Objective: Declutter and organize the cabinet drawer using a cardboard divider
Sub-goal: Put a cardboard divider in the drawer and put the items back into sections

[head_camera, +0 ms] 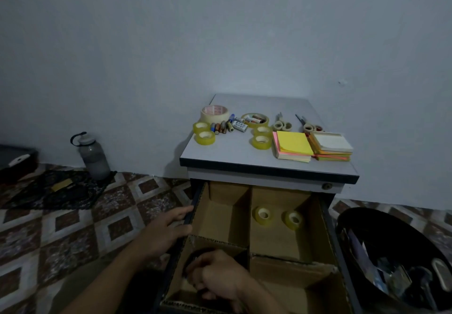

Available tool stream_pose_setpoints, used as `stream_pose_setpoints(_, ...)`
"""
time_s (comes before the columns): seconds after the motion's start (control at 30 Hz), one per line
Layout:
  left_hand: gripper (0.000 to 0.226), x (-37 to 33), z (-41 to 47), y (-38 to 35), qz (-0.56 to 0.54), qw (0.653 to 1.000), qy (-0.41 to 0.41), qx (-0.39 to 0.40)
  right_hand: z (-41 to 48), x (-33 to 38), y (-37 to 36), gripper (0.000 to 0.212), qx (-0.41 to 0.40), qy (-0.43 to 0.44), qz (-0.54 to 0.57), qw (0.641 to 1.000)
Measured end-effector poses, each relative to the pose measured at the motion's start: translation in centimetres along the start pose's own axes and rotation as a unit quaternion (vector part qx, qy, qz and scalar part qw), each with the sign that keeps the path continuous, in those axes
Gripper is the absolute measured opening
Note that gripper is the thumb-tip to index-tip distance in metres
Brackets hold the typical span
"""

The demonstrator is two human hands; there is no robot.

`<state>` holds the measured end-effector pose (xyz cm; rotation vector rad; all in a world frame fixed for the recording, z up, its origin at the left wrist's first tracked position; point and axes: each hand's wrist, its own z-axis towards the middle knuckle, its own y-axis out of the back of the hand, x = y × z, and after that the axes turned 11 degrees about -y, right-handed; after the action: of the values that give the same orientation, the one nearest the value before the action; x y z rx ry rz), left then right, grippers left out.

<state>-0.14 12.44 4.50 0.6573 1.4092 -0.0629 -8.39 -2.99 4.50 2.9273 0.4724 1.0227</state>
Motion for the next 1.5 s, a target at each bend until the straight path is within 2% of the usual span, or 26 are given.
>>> stream_pose_setpoints(0.13,0.036,-0.2,0.2,0.0,0.045,0.999,0.004,-0.009,-1.2,0.2,0.8,0.019,-0.008,0.042,-0.035,0.998)
stream_pose_setpoints(0.23,0.026,-1.1,0.5,0.2,0.111,0.992,-0.02,-0.059,-2.7,1.0,2.4,0.019,-0.025,0.084,-0.08,0.993)
stream_pose_setpoints(0.37,0.022,-4.7,1.8,1.2,0.149,0.978,-0.079,-0.121,-5.2,2.6,5.7,0.017,-0.022,0.129,-0.073,0.989)
stream_pose_setpoints(0.5,0.015,-9.3,4.8,2.6,0.178,0.955,-0.163,-0.172,-8.2,5.2,10.0,0.013,-0.08,0.196,-0.066,0.975)
stream_pose_setpoints(0.57,0.013,-11.3,7.0,3.3,0.185,0.948,-0.193,-0.174,-8.9,6.8,12.5,0.014,-0.137,0.246,-0.091,0.955)
stream_pose_setpoints(0.67,0.013,-13.3,11.2,4.2,0.22,0.945,-0.194,-0.147,-9.0,9.9,16.3,0.012,-0.242,0.31,-0.114,0.912)
stream_pose_setpoints(0.8,0.023,-14.9,16.6,4.6,0.265,0.94,-0.194,-0.093,-7.0,14.6,20.6,0.015,-0.37,0.35,-0.163,0.845)
stream_pose_setpoints(0.9,0.026,-15.0,19.8,4.3,0.33,0.926,-0.173,-0.063,-5.0,17.6,22.5,0.02,-0.44,0.338,-0.256,0.792)
stream_pose_setpoints(1.0,0.028,-14.5,22.1,4.3,0.439,0.888,-0.136,-0.025,-2.6,19.9,23.6,0.026,-0.44,0.307,-0.357,0.764)
stream_pose_setpoints(1.13,0.027,-13.5,23.6,4.4,0.469,0.872,-0.14,0.003,0.3,21.6,24.2,0.027,-0.416,0.261,-0.429,0.758)
stream_pose_setpoints(1.3,0.03,-13.4,24.4,4.4,0.491,0.856,-0.161,0.014,2.0,22.3,24.1,0.021,-0.423,0.274,-0.441,0.742)
stream_pose_setpoints(1.5,0.031,-13.8,24.7,4.6,0.522,0.836,-0.166,0.037,2.1,22.4,24.0,0.025,-0.432,0.254,-0.471,0.726)
